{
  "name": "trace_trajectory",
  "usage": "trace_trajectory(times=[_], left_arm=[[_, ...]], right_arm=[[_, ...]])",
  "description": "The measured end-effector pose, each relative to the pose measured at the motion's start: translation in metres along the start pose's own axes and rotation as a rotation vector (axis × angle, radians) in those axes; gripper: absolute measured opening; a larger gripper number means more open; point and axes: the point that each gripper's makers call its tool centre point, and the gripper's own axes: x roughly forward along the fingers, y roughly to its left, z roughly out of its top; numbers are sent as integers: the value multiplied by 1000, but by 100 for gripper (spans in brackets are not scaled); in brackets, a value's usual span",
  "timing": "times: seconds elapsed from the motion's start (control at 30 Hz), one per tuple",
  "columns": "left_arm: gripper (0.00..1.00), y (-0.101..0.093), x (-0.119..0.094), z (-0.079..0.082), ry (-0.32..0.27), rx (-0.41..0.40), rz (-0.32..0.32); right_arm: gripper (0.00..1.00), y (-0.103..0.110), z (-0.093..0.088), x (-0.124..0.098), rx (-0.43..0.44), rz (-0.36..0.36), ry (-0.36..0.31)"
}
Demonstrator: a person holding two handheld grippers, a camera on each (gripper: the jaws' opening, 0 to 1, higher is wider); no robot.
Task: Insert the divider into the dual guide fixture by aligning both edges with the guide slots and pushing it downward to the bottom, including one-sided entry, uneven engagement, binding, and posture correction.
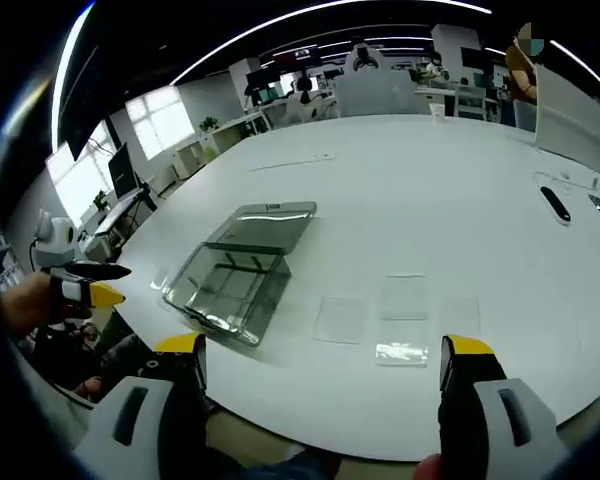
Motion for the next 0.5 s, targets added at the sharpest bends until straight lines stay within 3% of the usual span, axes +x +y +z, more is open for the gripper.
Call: trace_trajectory(times=[0.5], left_arm=[[99, -3, 4, 0, 6, -2, -8]], right_arm=[[95, -1, 1, 1, 0, 4, 6]])
